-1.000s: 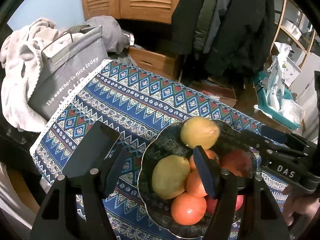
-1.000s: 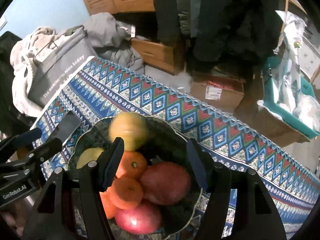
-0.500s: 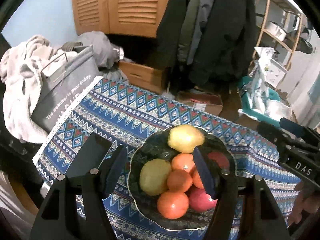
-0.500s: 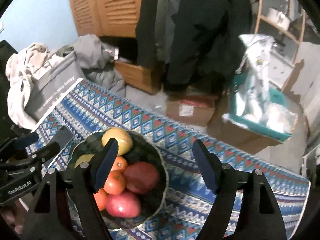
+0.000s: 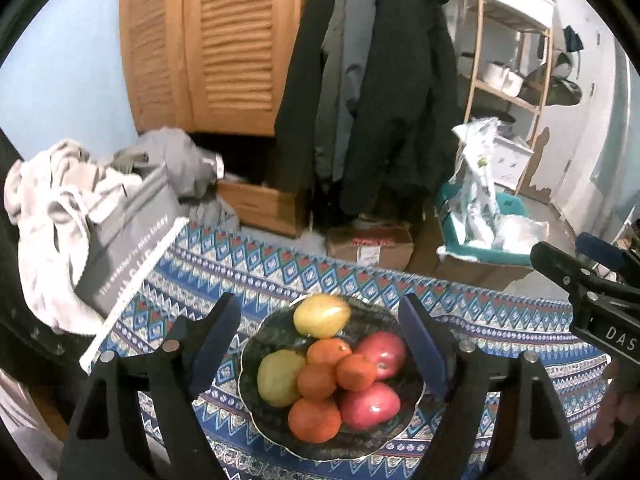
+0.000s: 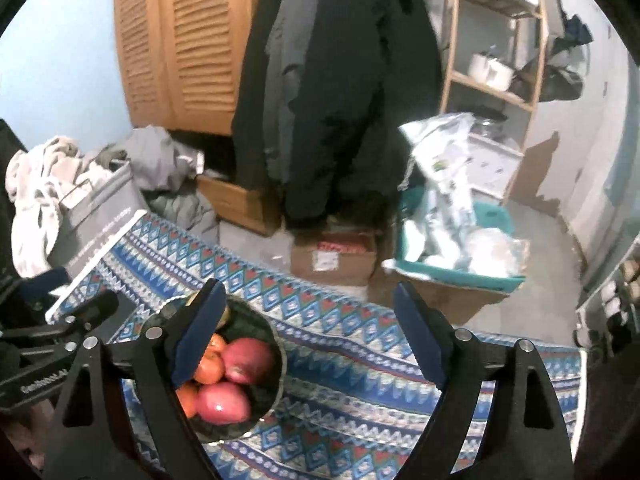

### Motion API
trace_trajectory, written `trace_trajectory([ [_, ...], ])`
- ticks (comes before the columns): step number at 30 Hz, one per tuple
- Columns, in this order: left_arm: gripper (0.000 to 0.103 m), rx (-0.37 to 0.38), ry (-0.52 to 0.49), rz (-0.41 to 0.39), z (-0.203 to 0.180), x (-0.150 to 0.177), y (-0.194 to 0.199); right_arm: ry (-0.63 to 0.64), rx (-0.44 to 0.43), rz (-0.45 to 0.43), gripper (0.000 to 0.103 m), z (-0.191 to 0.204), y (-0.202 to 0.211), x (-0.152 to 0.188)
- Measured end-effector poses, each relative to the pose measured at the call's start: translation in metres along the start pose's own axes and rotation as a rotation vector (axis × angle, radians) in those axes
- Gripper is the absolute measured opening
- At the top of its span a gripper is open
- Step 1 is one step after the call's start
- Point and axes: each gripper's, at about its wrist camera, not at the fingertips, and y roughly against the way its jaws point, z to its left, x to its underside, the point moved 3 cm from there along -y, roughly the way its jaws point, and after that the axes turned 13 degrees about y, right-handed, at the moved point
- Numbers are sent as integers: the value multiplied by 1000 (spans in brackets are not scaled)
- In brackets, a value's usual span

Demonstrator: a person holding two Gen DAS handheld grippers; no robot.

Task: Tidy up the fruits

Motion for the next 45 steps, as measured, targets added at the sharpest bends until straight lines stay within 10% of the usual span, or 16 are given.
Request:
trace_trajectory([
  [20, 102, 108, -72, -118, -55, -2, 68, -97, 172, -125, 86, -73, 104, 30],
  [45, 102, 151, -119, -168, -93, -1, 96, -139, 298, -142, 86, -121, 141, 72],
])
